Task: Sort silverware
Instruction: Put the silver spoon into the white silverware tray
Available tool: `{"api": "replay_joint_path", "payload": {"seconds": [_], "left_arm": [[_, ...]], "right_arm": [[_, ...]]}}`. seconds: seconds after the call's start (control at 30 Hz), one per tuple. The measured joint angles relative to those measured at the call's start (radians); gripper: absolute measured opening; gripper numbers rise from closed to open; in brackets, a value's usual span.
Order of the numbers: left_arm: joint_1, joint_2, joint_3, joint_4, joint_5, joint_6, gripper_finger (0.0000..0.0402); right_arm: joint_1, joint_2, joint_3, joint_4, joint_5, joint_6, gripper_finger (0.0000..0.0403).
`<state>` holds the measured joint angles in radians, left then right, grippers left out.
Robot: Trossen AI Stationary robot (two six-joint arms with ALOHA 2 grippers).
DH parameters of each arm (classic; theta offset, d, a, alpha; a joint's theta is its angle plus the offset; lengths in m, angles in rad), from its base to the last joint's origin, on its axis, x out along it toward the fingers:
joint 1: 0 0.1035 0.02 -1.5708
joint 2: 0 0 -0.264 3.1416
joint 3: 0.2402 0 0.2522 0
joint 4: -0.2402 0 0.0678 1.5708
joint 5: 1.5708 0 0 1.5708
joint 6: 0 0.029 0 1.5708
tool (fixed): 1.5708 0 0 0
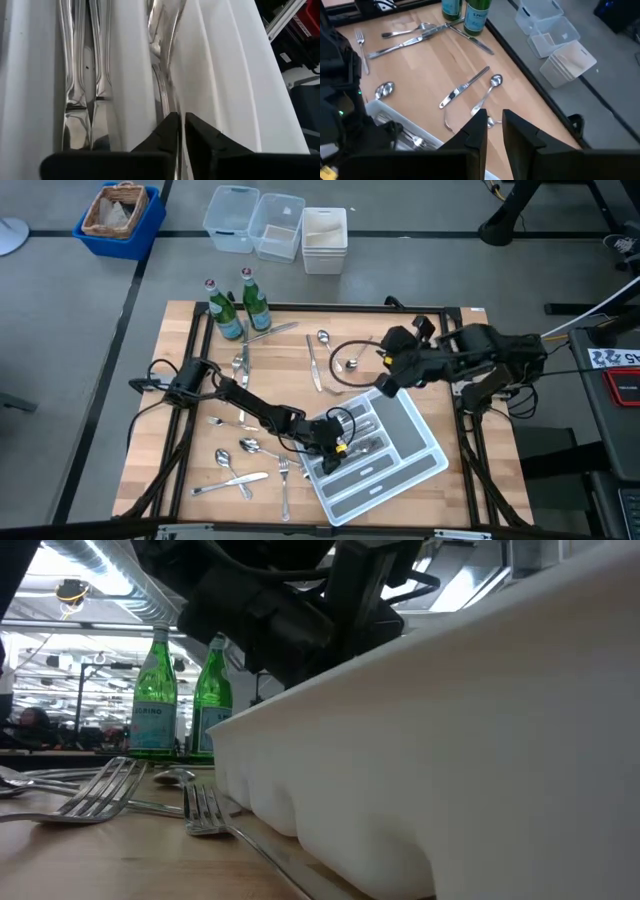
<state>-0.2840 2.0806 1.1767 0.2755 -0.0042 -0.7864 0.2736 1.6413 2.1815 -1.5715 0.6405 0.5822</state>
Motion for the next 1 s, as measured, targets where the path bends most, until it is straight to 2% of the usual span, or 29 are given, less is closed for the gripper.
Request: {"api": "replay_joint_path", "payload": {"seconds": [0.17, 0.3, 0.57, 0.73, 0.83, 1.0], "left_arm": [[0.002, 0.0, 0.0, 0.005, 0.0, -0.025, 0.0062], [0.012, -0.006, -0.001, 0.021, 0.008, -0.049, 0.0073], [0.056, -0.103, -0.002, 0.045, 0.018, -0.049, 0.0059], [0.093, -0.208, -0.002, 0.004, 0.021, 0.038, 0.0048], [0.117, -0.283, -0.001, -0.093, 0.018, 0.094, 0.0043], [0.15, -0.418, -0.001, -0.337, -0.044, 0.141, 0.0039]], "right_arm": [[-0.007, -0.04, -0.008, 0.001, -0.005, -0.067, 0.0062], [-0.014, -0.081, -0.083, 0.002, -0.006, -0.079, 0.0062], [-0.066, -0.193, -0.412, 0.001, -0.015, -0.123, 0.0062], [-0.138, -0.23, -0.599, 0.046, -0.05, -0.222, 0.0062], [-0.19, -0.234, -0.692, 0.164, -0.141, -0.381, 0.0062], [-0.294, -0.234, -0.832, 0.483, -0.4, -0.72, 0.0062]]}}
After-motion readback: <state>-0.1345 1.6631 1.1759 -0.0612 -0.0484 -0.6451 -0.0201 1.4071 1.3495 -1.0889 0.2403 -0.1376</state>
